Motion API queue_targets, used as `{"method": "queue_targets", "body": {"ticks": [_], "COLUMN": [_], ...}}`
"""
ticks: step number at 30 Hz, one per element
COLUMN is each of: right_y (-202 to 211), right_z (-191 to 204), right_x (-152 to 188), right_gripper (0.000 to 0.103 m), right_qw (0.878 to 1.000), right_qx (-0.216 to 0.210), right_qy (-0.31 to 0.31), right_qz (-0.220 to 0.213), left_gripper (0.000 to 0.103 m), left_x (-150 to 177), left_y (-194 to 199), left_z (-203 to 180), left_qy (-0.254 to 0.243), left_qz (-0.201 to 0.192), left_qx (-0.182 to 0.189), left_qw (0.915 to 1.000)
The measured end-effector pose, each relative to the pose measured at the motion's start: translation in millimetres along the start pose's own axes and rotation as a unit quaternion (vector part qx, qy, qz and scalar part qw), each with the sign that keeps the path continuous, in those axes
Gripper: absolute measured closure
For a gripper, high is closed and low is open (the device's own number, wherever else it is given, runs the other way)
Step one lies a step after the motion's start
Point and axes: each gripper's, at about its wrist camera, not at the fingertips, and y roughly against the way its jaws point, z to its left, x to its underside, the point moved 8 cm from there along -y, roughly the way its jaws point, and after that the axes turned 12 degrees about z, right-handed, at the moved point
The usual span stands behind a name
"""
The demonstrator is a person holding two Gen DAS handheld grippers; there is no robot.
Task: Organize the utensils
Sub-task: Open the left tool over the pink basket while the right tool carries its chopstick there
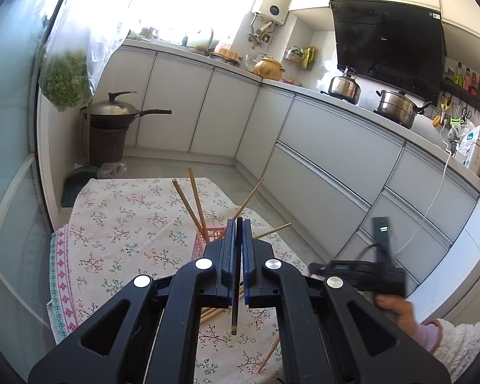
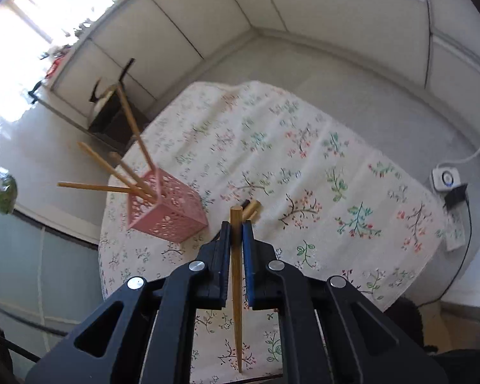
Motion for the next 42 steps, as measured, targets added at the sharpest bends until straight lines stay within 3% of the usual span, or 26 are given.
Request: {"method": "queue_targets", "body": {"ticks": [6,13,22,25,32,42], "right_y": [59.0,128.4,199.0,201.9,172.5,113.5], "right_z": [30.6,62.1,109.4,115.1,114.1,108.3], "right_x": [-3.6,-10.8,-68.0,-89.7,-129.8,-151.2], "right_gripper": [0.095,0.095,0.095,0.095,0.095,0.095], "right_qw": [0.995,0.987,0.966,0.963,0.966,0.976], "right_qx": [-0.024,-0.093,-0.136,-0.131,-0.135,-0.110], "right_qy": [0.074,0.092,0.097,0.091,0.066,0.058], "right_qz": [-0.064,-0.097,-0.199,-0.217,-0.210,-0.178], "left_gripper": [0.100,0.100,0.100,0.100,0.099,0.099], "left_x": [-7.0,-34.1,-92.9,-107.6,-125.1,-106.3], "left_y": [0.6,10.8,5.0,-8.7,-60.8,-122.0], "left_z": [-5.5,-10.0,-20.3,-20.7,-3.3,22.1], "left_qy": [0.005,0.012,0.016,0.019,0.032,0.057], "left_qz": [-0.011,-0.041,-0.086,-0.093,-0.078,-0.022], "left_qx": [-0.020,-0.044,-0.054,-0.059,-0.086,-0.095], "left_qw": [0.9997,0.9981,0.9947,0.9937,0.9927,0.9937]}}
